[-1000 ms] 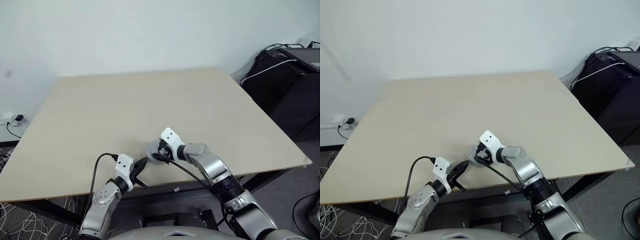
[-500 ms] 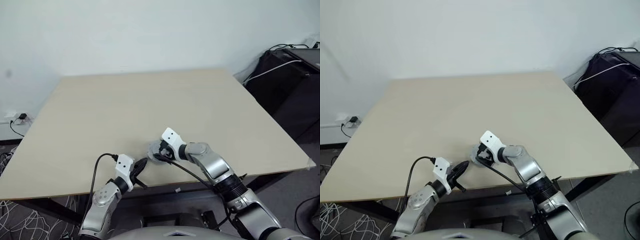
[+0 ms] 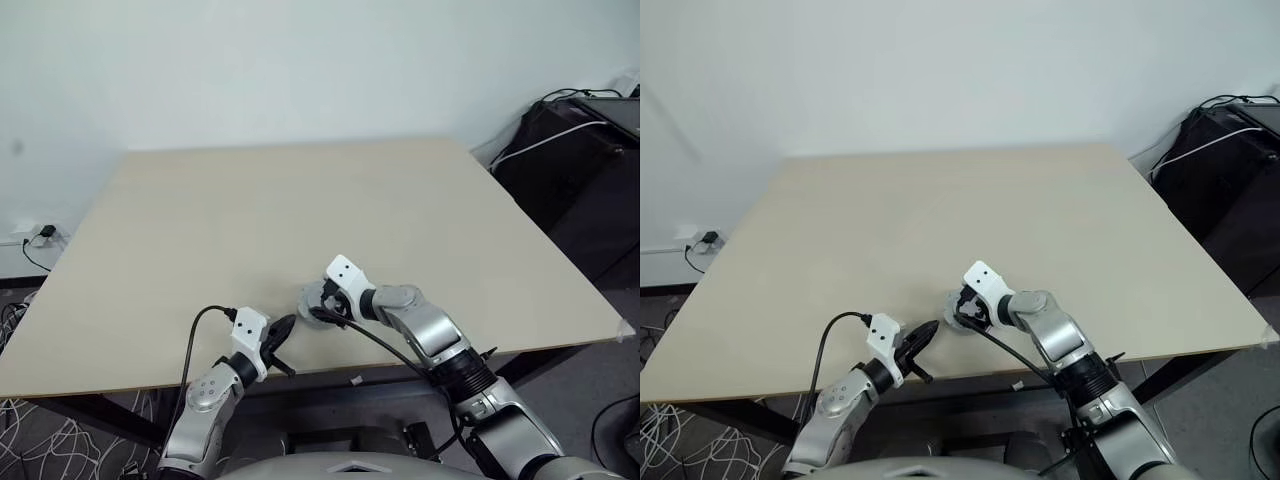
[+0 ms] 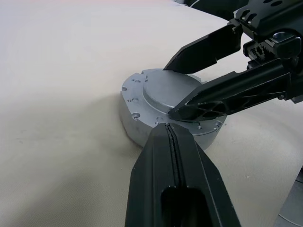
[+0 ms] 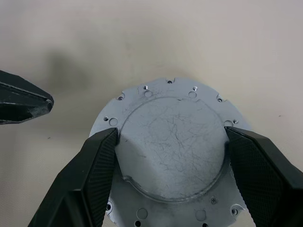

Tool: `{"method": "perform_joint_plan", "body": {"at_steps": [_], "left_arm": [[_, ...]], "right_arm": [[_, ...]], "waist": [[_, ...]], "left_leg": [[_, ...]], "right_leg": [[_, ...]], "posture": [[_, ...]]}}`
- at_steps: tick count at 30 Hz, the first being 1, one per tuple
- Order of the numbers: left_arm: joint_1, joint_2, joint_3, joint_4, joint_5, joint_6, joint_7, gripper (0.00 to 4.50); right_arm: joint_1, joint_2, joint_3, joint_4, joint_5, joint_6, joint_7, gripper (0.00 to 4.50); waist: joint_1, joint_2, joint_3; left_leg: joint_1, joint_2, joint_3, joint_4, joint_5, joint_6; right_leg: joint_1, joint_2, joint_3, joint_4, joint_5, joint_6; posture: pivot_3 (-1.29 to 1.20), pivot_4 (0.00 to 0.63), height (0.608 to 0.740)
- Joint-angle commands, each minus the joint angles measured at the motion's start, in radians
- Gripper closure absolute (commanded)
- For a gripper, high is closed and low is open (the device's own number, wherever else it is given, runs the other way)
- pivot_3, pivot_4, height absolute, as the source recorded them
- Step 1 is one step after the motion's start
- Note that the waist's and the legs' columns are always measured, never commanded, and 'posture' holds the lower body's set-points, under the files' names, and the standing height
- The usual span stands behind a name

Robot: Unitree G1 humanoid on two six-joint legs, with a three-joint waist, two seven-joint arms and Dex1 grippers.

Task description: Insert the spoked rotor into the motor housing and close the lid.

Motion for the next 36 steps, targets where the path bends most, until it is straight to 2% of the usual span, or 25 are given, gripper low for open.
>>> {"method": "perform_joint_plan", "body": {"at_steps": [1, 10, 24, 30, 36], "left_arm": [[-0.013, -0.001, 0.003, -0.005, -0.008, -0.014, -0.004, 4.5], [-0.046, -0.024, 0.032, -0.024, -0.031, 0.034, 0.032, 4.5], [-0.305, -0.003, 0.143, 0.038, -0.21, 0.427, 0.008, 4.5], [-0.397, 0.008, 0.141, 0.077, -0.241, 0.571, -0.035, 4.5], [-0.462, 0.015, 0.109, 0.128, -0.198, 0.611, -0.037, 4.5]], "right_arm": [[0.025, -0.031, 0.021, 0.054, -0.043, 0.043, -0.012, 1.21], [0.024, -0.024, 0.017, 0.052, -0.035, 0.05, -0.014, 1.21], [0.024, -0.008, 0.019, 0.05, -0.034, 0.05, -0.026, 1.21], [0.027, -0.006, 0.02, 0.047, -0.036, 0.049, -0.028, 1.21], [0.028, -0.007, 0.019, 0.04, -0.034, 0.049, -0.029, 1.21]], "waist": [[0.0, 0.0, 0.0], [0.002, -0.001, 0.001], [-0.003, -0.003, 0.002], [-0.005, -0.004, 0.002], [-0.01, -0.004, 0.002]], "left_leg": [[0.0, 0.0, 0.0, 0.0, 0.0, 0.0], [0.0, 0.0, 0.0, 0.0, 0.0, 0.0], [0.0, 0.0, -0.002, -0.001, 0.0, 0.0], [0.0, 0.0, -0.002, -0.001, 0.001, -0.001], [0.0, 0.0, -0.003, -0.001, 0.001, -0.002]], "right_leg": [[0.0, 0.0, 0.0, 0.0, 0.0, 0.0], [0.0, 0.0, 0.0, 0.0, 0.0, 0.0], [0.0, 0.001, -0.001, 0.0, 0.0, 0.001], [0.0, 0.001, -0.001, 0.0, 0.0, 0.001], [0.0, 0.001, -0.001, 0.0, 0.0, 0.001]], "posture": [[0.0, 0.0, 0.74], [0.0, 0.0, 0.74], [0.0, 0.0, 0.74], [0.0, 0.0, 0.74], [0.0, 0.0, 0.74]]}}
